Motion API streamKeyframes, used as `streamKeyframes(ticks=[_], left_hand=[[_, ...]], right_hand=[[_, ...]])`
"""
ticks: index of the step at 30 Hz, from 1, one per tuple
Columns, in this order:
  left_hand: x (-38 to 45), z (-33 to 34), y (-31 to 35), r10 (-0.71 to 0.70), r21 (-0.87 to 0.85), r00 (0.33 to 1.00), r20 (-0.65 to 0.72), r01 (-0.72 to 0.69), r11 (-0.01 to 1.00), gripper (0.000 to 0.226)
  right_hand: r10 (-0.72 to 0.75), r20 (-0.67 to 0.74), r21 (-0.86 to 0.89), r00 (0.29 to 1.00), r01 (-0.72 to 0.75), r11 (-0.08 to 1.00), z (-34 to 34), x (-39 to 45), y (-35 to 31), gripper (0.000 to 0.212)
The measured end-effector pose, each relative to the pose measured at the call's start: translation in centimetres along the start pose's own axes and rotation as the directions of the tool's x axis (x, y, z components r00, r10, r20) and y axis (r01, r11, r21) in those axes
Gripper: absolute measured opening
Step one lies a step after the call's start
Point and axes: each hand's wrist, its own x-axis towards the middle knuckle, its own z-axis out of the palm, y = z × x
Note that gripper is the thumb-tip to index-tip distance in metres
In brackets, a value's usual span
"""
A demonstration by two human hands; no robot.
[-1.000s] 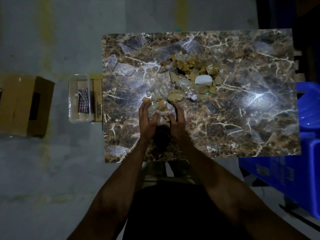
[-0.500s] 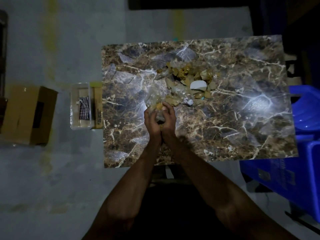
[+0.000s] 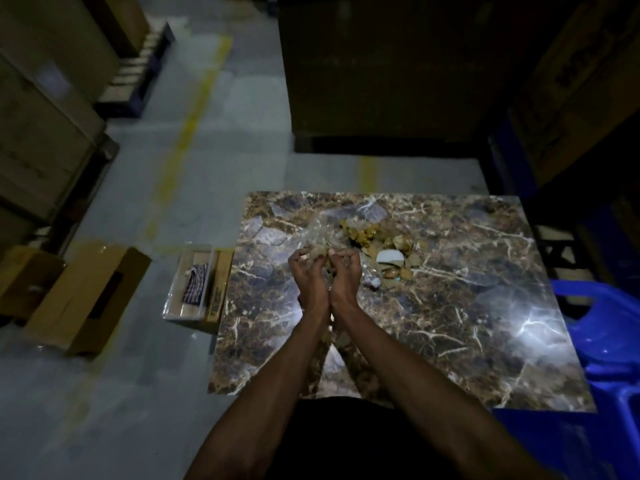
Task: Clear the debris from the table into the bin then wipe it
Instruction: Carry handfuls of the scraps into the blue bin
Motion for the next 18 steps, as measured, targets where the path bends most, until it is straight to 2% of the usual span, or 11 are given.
streamKeyframes(ticks=[5,10,13,18], left_hand=[[0.0,0.9,0.5,0.067,-0.044,0.997,0.045,-0.065,0.997,0.049],[-0.5,1.8,0.1,0.052,-0.068,0.998,0.030,-0.050,0.996,0.036],[-0.9,2.6,-0.2,0.028,-0.084,1.000,0.000,-0.028,0.996,0.028],[-2.2,3.5,0.0,0.009,-0.093,1.000,0.012,-0.008,0.996,0.024]], right_hand=[[-0.036,-0.037,-0.012,0.999,0.035,0.999,-0.2,0.3,-0.7,0.020],[-0.077,0.006,0.008,0.997,0.077,0.997,-1.2,0.2,-1.5,0.050],[-0.059,0.022,0.012,0.998,0.059,0.998,-1.9,-0.1,-2.7,0.049],[-0.028,0.035,0.045,0.999,0.026,0.999,-3.6,-0.2,-3.3,0.034]])
